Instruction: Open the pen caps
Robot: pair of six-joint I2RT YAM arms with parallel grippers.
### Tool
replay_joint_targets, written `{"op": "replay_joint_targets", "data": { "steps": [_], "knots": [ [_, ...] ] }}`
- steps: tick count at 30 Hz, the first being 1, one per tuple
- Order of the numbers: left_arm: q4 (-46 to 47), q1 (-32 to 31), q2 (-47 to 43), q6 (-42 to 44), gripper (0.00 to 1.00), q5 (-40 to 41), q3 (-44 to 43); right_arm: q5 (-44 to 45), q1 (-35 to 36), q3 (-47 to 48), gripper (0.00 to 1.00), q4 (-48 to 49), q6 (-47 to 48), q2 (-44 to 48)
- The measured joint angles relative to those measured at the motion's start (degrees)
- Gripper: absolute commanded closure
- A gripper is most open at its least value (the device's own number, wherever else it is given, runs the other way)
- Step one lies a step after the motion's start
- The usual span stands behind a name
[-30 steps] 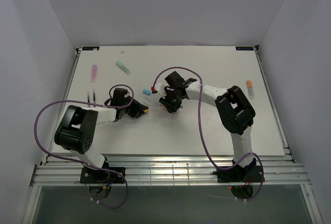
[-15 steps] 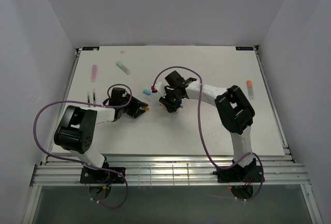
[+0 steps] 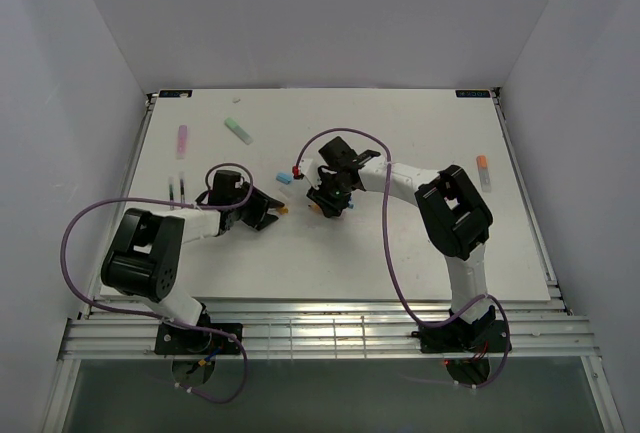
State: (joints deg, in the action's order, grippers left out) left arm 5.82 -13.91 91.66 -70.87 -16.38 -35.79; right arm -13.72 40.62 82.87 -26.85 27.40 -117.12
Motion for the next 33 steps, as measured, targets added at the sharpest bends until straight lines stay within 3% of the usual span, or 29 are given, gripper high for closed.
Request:
{"op": "replay_joint_targets", "data": {
  "steps": [10,20,27,33],
  "knots": [
    [-4.6,0.3,-3.9,1.3,0.45,0.5,1.2,0.5,0.0,-0.2,0.57,0.1,-0.3,0.3],
    [-10.3,0.3,-9.7,3.5,0.45,0.5,1.3,9.3,-1.7,0.2,0.55,-1.3,-6.5,5.4],
    [-14.8,0.3,-12.0,6.4,0.44,0.4,-0.9,13.0,-10.3,3.2,0.52,-0.3,-17.1,9.6],
    [-15.1,0.3,-12.4,7.8,0.45,0.3,-2.8,14.6,-24.6,0.4,0.51,3.5,-28.5,14.6]
  ]
}}
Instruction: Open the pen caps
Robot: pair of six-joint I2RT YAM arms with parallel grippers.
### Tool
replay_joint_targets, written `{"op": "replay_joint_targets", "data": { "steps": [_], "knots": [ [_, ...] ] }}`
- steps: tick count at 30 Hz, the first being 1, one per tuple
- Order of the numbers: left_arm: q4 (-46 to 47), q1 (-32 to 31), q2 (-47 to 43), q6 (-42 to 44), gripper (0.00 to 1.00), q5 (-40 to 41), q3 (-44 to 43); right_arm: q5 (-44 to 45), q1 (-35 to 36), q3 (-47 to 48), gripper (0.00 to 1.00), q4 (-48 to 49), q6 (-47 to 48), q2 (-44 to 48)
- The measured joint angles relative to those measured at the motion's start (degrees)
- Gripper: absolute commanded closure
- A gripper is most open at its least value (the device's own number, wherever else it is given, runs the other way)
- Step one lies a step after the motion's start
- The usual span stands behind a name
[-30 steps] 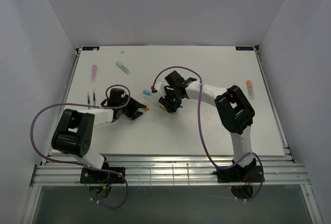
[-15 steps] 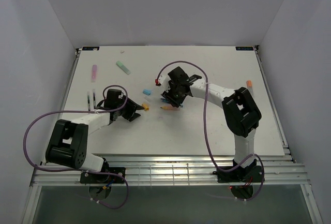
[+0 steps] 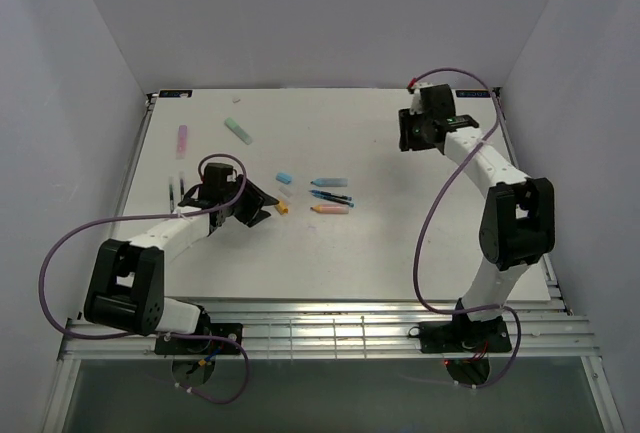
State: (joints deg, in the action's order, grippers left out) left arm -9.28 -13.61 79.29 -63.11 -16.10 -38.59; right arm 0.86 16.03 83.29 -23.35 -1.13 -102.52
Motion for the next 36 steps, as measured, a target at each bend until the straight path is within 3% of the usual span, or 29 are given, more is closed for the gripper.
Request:
{"op": "replay_joint_targets", "data": {
  "steps": [5,11,25,36],
  "knots": [
    [0.9,0.0,1.3,0.9,0.45,-0.8,-0.6,5.9,-10.9,-3.3,0.52,1.3,-4.0,0.7],
    [2.3,0.0,1.8,1.3,0.45,-1.9,-0.6,11.2,-19.2,-6.3,0.47,0.8,-4.7,-0.4],
    [2.4,0.0,1.8,3.7,0.45,-3.3,-0.6,17.2,-24.4,-7.4,0.37,2.7,1.4,-4.6],
    [2.6,0.0,2.5,3.8,0.45,-4.2,-0.6,11.8,-27.0,-7.8,0.39,4.7,5.1,-8.8]
  ]
}}
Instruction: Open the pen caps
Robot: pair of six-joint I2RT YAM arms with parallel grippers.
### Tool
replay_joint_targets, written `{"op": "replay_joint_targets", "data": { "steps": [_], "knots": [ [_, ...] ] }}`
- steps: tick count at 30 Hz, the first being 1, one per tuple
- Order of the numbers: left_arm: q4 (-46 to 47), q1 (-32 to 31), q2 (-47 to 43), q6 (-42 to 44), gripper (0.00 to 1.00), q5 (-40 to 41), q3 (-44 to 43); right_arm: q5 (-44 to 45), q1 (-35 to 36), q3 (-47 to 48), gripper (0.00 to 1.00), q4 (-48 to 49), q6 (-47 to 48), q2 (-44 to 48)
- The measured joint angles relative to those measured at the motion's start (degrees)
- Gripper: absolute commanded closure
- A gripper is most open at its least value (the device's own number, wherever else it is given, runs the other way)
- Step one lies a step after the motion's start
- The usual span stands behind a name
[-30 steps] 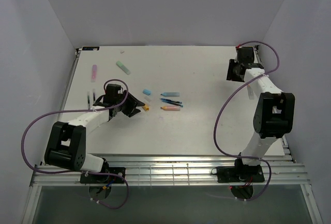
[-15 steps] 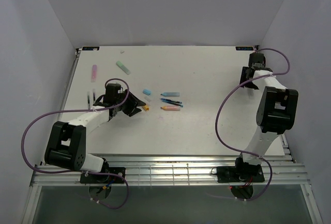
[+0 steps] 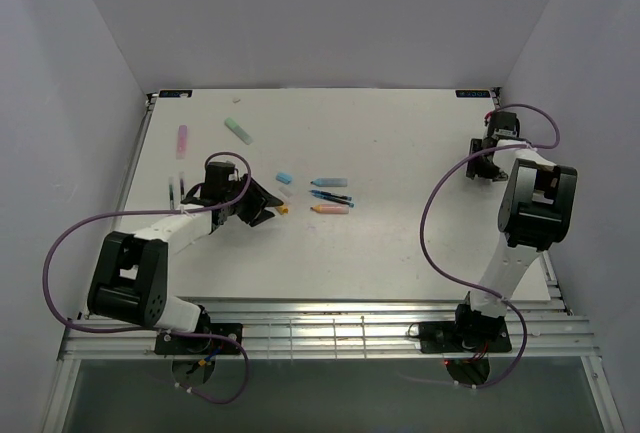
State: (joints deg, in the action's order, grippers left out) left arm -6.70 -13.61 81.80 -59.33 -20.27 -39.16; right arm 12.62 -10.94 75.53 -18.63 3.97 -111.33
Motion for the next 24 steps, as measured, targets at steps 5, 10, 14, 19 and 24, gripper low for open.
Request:
{"op": "replay_joint_targets", "data": {
  "steps": [5,10,14,19,24],
  "knots": [
    [0.4,0.0,1.3,0.0,0.45,-0.2,0.0,-2.3,-0.3,0.1,0.39,0.7,1.0,-1.3],
    [0.7,0.0,1.7,0.2,0.45,-0.3,0.0,-3.5,-0.7,0.1,0.42,1.6,1.2,-1.7],
    [0.6,0.2,3.0,0.7,0.45,-0.4,0.0,-4.7,-1.0,0.5,0.53,2.1,1.6,-2.3],
    [-0.4,0.7,4.5,1.5,0.45,-1.2,-1.4,-6.7,-1.0,2.0,0.9,1.7,2.7,-3.4],
    [-1.7,1.5,5.6,2.4,0.45,-1.9,-4.0,-8.6,-1.2,2.7,0.92,0.6,2.9,-3.4]
  ]
}}
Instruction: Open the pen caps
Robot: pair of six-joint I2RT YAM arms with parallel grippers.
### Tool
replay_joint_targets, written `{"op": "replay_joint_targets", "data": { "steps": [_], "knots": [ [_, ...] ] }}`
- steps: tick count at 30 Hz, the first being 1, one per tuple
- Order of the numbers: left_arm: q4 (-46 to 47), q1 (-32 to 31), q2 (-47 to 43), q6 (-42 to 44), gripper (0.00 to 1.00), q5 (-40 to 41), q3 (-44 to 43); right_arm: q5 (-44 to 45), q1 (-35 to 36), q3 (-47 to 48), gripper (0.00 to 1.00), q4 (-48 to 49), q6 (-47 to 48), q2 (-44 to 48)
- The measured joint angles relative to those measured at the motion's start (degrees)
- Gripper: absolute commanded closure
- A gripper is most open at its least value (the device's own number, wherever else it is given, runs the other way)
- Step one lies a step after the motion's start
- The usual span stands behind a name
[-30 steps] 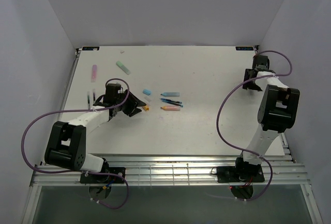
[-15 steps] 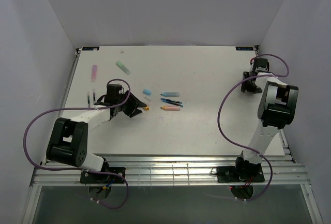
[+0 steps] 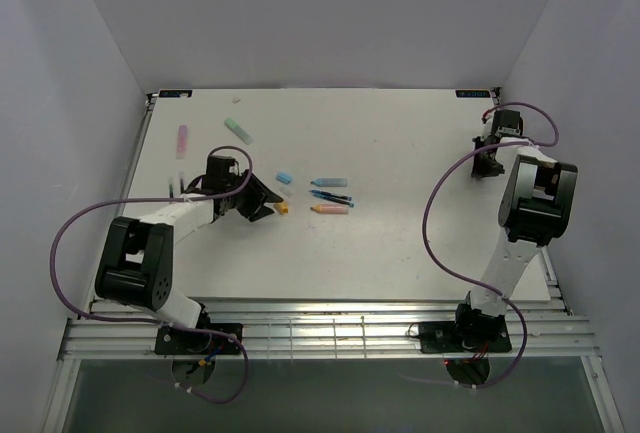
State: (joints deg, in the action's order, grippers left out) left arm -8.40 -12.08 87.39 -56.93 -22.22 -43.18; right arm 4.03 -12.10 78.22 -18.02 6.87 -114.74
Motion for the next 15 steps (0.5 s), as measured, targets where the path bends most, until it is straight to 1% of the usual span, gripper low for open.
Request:
{"op": "replay_joint_targets", "data": {
  "steps": [4,7,9,15],
  "knots": [
    [-2.5,0.3,0.9,1.3,0.44,-0.7,-4.4,-1.7,1.2,1.3,0.92,-3.8,-1.1,0.0],
    [-3.6,0.4,2.1,2.3,0.41,-1.9,-8.7,-3.9,4.6,1.5,0.92,-6.5,-3.8,1.2],
    [-3.6,0.5,3.3,2.9,0.39,-3.5,-11.5,-6.3,8.5,1.5,0.92,-7.9,-6.1,2.9],
    [-3.2,0.7,7.5,3.2,0.39,-9.2,-17.1,-15.6,23.9,1.0,0.92,-8.5,-11.2,8.7]
  ]
}}
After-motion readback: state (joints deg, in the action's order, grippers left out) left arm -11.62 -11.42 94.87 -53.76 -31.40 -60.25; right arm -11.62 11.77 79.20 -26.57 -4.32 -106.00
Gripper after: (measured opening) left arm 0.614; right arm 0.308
